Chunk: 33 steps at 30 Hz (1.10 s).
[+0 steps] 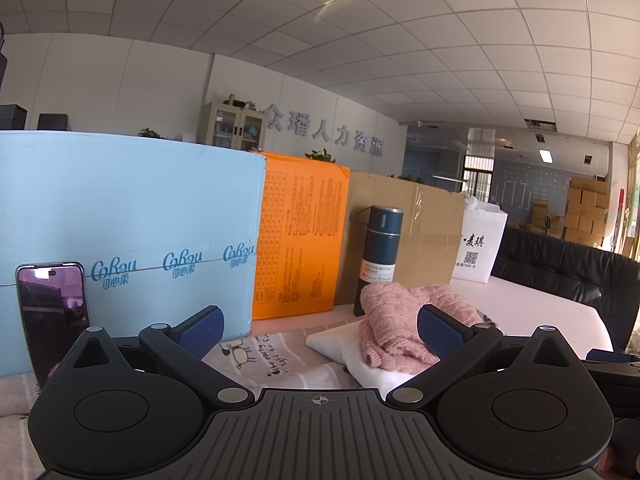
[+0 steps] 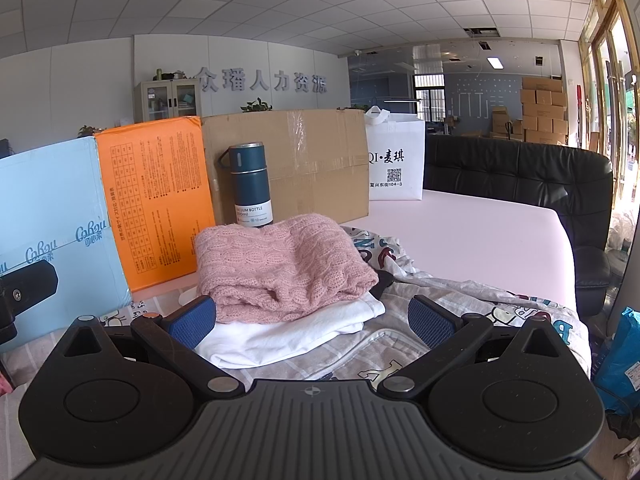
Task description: Fold clothes
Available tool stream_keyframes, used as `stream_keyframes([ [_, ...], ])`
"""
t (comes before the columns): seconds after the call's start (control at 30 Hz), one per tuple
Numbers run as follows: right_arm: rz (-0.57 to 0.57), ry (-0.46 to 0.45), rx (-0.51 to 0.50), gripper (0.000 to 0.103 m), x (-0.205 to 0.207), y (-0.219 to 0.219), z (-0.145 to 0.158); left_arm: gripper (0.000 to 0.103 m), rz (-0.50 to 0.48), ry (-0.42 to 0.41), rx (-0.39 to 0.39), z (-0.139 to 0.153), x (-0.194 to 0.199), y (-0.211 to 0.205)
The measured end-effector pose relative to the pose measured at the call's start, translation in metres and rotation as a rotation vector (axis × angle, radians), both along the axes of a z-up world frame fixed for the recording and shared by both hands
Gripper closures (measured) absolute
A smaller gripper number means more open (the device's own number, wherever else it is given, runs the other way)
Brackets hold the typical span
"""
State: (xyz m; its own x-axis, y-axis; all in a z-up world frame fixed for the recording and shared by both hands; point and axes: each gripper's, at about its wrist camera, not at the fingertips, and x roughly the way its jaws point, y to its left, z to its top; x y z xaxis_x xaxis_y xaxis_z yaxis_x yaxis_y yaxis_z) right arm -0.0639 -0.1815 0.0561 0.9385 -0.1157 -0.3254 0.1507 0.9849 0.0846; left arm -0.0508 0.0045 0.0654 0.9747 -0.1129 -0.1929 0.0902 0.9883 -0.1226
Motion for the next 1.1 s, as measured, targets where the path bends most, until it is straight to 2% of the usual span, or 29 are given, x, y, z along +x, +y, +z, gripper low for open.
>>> stream_keyframes([
  [1.1, 0.001, -0.002, -0.002, 0.000, 0.0012, 0.0006, 0.0007, 0.000, 0.000, -0.002, 0.000, 0.0003, -0.0017, 0.0006],
])
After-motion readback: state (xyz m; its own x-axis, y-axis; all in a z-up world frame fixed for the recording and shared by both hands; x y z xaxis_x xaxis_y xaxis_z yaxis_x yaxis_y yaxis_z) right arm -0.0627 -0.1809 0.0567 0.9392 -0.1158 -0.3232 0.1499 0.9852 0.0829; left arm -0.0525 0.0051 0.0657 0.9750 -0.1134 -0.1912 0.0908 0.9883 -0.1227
